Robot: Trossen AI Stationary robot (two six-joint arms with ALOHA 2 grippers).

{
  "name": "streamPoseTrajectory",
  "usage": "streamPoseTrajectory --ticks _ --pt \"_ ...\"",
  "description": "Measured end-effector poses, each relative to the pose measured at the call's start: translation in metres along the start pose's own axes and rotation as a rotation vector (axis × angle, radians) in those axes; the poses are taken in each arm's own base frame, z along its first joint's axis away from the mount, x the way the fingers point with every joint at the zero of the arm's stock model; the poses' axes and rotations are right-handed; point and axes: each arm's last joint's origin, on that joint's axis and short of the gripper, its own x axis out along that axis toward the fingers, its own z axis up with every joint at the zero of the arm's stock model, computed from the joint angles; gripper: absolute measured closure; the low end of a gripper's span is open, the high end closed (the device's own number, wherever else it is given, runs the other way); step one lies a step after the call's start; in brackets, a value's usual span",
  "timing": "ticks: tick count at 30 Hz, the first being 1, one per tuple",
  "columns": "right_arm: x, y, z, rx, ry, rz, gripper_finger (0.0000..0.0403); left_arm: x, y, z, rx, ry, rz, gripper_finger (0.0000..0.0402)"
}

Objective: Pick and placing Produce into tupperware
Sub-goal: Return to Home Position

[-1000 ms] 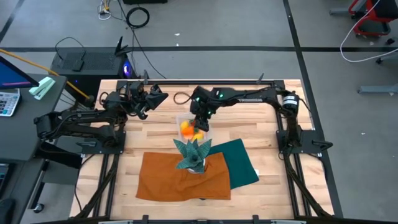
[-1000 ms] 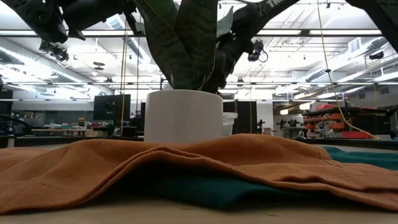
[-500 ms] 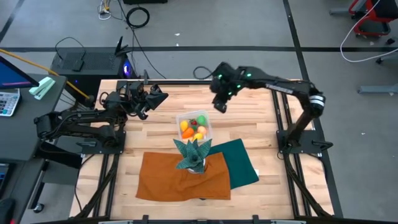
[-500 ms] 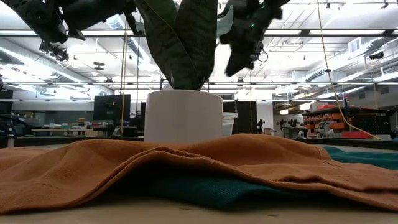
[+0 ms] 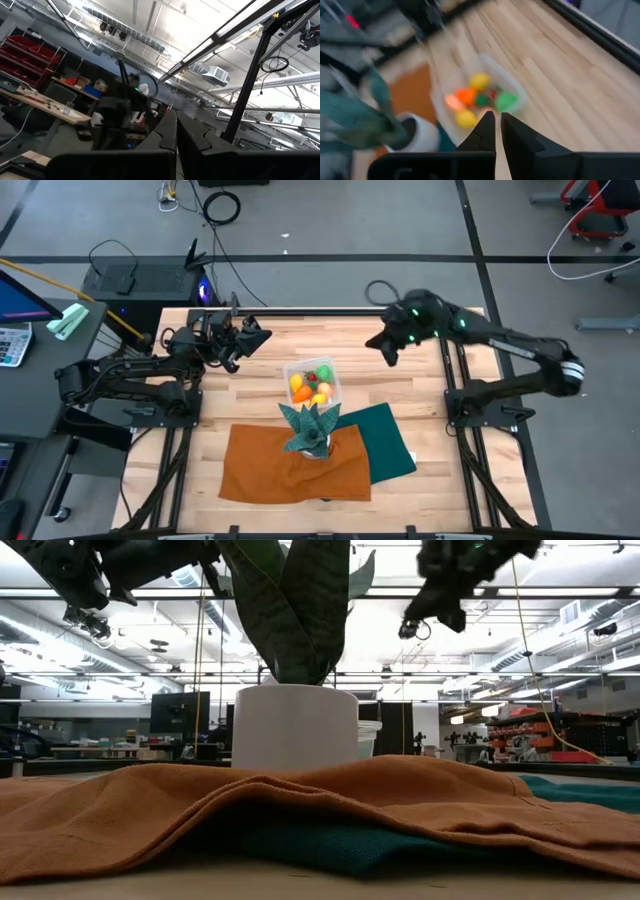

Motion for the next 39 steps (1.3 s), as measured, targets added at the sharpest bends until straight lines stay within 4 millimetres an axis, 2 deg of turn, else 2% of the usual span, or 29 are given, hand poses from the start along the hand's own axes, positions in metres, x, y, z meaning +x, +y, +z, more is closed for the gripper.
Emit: streamPoseTrajectory --ticks 9,17,22,29,39 --pt "-0.002 0.000 -0.064 0.141 -0.326 0.095 0.0403 0.000 0.000 0.000 0.010 0.002 0.002 0.0376" --pt "0.006 -0.011 -0.102 0.230 -0.567 0.236 0.0403 0.000 0.000 0.000 0.006 0.002 0.002 0.0391" --pt "-0.001 -0.012 -0.113 0.236 -0.621 0.266 0.0403 0.000 0.000 0.000 -0.002 0.002 0.002 0.0387" --pt "-0.026 -0.010 -0.122 0.223 -0.703 0.278 0.0403 0.000 0.000 0.000 -0.002 0.002 0.002 0.0373" --pt "-0.052 -0.010 -0.143 0.221 -0.702 0.218 0.0403 0.000 0.001 -0.001 -0.003 0.002 0.016 0.0389"
